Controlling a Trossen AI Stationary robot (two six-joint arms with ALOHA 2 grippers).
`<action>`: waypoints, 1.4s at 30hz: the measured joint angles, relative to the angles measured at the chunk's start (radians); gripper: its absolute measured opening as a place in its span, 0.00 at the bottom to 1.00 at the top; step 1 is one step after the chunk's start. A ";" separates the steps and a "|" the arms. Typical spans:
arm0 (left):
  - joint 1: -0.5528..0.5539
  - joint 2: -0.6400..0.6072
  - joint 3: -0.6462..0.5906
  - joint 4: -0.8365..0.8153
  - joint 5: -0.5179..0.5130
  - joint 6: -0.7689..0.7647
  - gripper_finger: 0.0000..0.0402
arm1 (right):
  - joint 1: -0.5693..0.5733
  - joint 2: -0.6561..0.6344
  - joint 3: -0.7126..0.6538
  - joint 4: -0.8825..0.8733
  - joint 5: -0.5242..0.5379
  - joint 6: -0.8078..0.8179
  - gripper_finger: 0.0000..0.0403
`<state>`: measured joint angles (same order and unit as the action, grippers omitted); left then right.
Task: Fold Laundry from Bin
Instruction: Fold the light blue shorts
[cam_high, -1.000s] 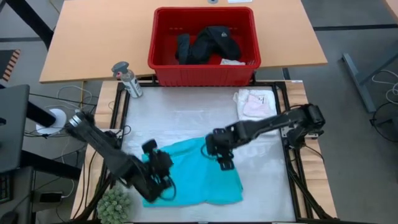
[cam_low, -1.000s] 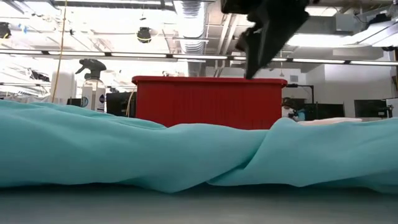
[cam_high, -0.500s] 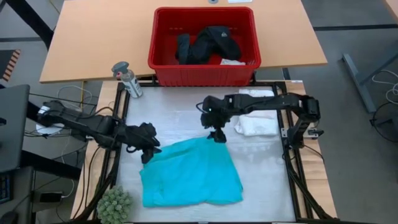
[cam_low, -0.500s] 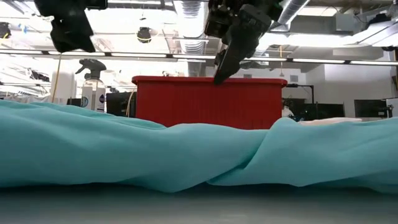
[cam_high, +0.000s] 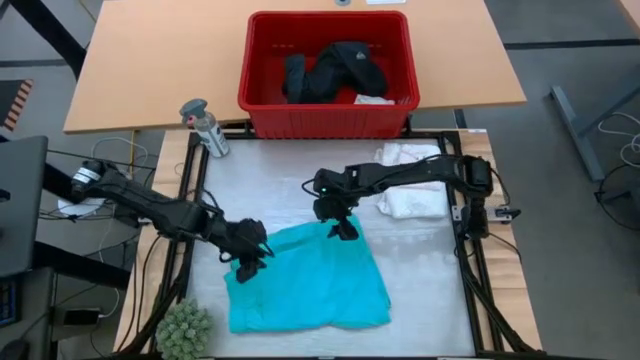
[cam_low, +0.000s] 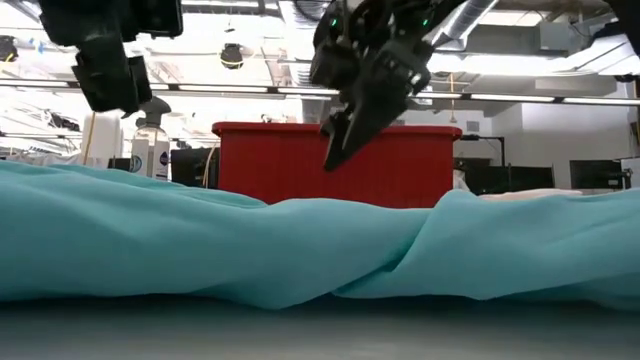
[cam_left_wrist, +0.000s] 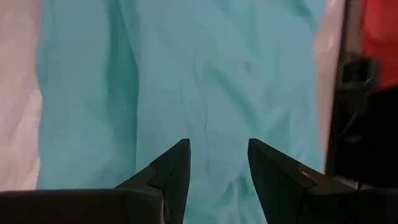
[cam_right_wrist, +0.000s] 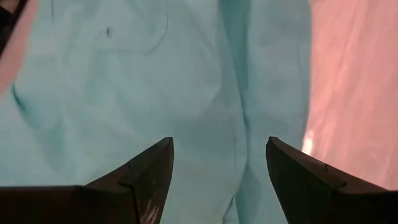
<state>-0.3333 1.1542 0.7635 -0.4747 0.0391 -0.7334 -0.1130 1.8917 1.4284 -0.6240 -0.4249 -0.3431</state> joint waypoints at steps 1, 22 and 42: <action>-0.009 0.023 0.000 0.006 0.004 0.002 0.37 | -0.005 0.008 0.000 -0.015 -0.005 -0.004 0.69; -0.005 0.123 0.011 -0.119 0.001 -0.077 0.37 | -0.022 0.045 -0.029 -0.029 -0.089 -0.099 0.69; -0.090 0.080 0.040 -0.295 -0.062 -0.083 0.37 | -0.039 0.046 -0.160 0.121 -0.070 -0.032 0.69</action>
<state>-0.4235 1.2343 0.8033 -0.7701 -0.0232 -0.8165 -0.1520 1.9373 1.2682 -0.5027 -0.4953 -0.3748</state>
